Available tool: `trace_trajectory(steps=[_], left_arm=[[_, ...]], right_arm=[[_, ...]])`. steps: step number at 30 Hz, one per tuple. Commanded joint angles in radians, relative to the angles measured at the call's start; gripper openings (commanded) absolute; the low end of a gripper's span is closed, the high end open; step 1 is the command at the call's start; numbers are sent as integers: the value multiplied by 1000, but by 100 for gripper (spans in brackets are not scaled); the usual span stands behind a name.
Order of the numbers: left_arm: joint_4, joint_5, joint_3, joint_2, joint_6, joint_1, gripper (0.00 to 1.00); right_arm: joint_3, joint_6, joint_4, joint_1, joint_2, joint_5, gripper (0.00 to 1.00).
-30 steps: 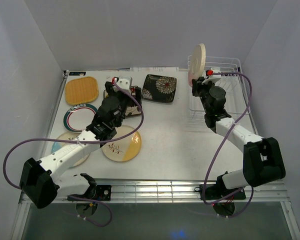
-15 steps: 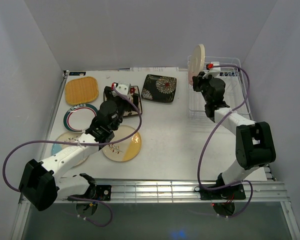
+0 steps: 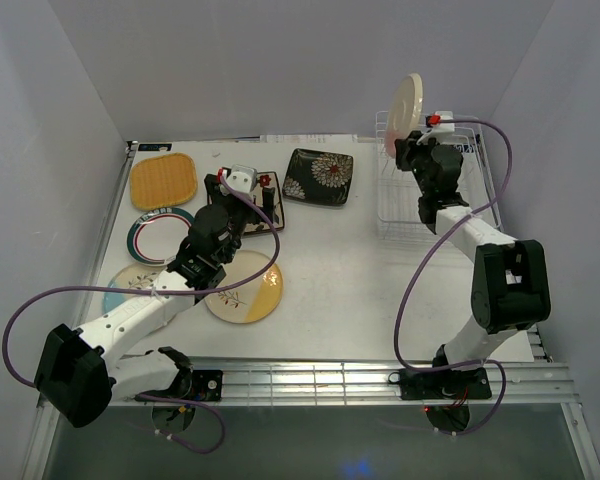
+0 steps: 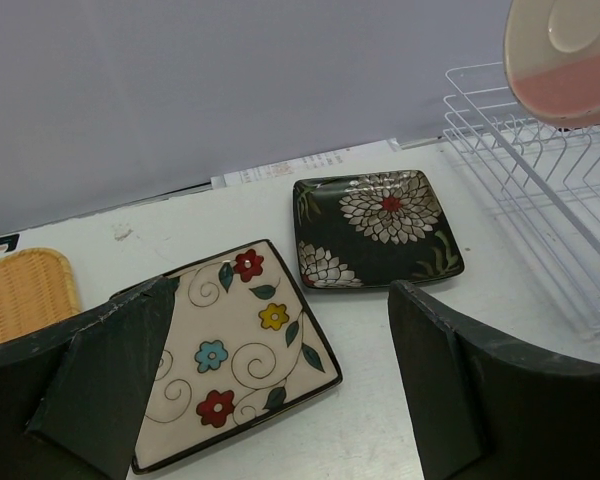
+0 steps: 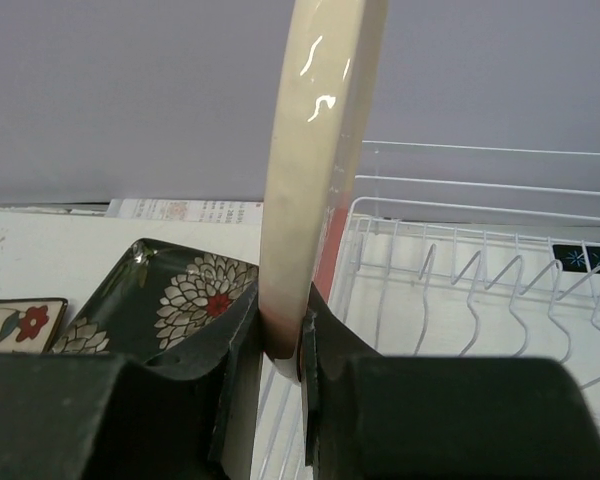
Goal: Load the plates into the dish rack
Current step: Insert the plate into the dish rack.
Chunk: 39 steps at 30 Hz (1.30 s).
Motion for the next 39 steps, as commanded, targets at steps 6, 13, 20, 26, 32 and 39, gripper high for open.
trace_trajectory(steps=[6, 13, 20, 26, 32, 39], left_arm=[[22, 23, -14, -13, 0, 6, 98], [20, 48, -23, -19, -2, 4, 98], [20, 55, -26, -24, -3, 6, 98], [22, 57, -26, -16, -2, 6, 98], [20, 63, -23, -7, -3, 6, 98], [20, 65, -21, -1, -3, 6, 98]], right_arm=[[100, 33, 158, -142, -50, -79, 8], [92, 85, 155, -255, -62, -152, 8], [97, 87, 138, -317, -68, -177, 8], [92, 87, 139, -331, -68, -200, 8], [89, 114, 162, -325, -65, -269, 8], [108, 90, 159, -254, -44, -269, 8]])
